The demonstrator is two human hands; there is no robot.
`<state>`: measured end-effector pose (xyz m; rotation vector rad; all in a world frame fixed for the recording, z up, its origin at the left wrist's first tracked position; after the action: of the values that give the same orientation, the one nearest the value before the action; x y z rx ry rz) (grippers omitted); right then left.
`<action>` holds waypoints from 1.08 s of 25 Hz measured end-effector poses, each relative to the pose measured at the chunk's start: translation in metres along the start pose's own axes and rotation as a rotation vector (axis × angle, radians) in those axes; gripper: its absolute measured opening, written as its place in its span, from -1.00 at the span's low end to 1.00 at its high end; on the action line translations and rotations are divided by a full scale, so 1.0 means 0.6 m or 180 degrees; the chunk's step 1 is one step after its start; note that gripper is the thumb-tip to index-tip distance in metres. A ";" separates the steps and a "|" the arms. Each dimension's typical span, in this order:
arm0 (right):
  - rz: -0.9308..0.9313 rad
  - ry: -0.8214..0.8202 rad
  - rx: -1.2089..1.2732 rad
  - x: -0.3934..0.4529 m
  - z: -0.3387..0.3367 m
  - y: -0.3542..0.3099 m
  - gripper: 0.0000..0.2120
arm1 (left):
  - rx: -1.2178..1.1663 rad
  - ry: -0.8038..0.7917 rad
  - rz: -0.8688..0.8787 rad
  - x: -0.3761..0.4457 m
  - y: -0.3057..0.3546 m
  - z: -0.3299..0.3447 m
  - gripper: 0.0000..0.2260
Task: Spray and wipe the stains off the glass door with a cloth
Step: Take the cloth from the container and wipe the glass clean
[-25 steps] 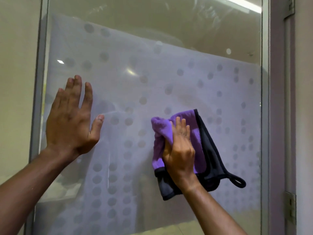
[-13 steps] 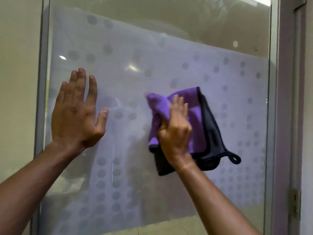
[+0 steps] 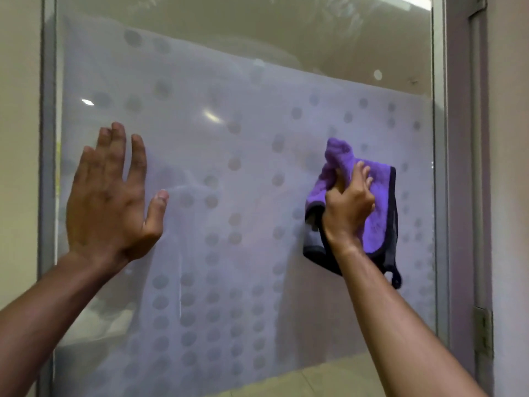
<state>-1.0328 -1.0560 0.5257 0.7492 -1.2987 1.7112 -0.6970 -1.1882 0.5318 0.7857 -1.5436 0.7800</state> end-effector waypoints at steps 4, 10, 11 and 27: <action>-0.0312 -0.0167 0.0039 0.031 0.048 -0.119 -0.60 | 0.0078 0.0042 -0.0001 -0.001 0.001 -0.003 -0.29; -0.2027 -0.0551 0.0613 -0.108 0.081 -0.240 -0.62 | 0.0038 0.0056 0.0010 0.000 -0.001 -0.004 -0.29; -0.2029 -0.0682 0.0684 -0.133 0.069 -0.218 -0.63 | 0.0028 0.0039 0.0012 0.000 -0.002 -0.003 -0.29; -0.1878 -0.0818 0.0737 -0.235 0.054 -0.206 -0.67 | 0.0117 -0.0114 -0.0042 0.000 0.001 -0.002 -0.28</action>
<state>-0.8583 -1.1106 0.4725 1.3703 -0.9142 1.3166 -0.6968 -1.1868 0.5320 0.8402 -1.5585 0.7903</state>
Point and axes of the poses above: each hand's wrist, its own x-axis towards the middle knuckle, its own z-axis out of the palm, y = z × x, the point moved 8 cm from there along x, towards the middle knuckle, and after that the axes turned 4 degrees about -z, right-handed, at the moved point
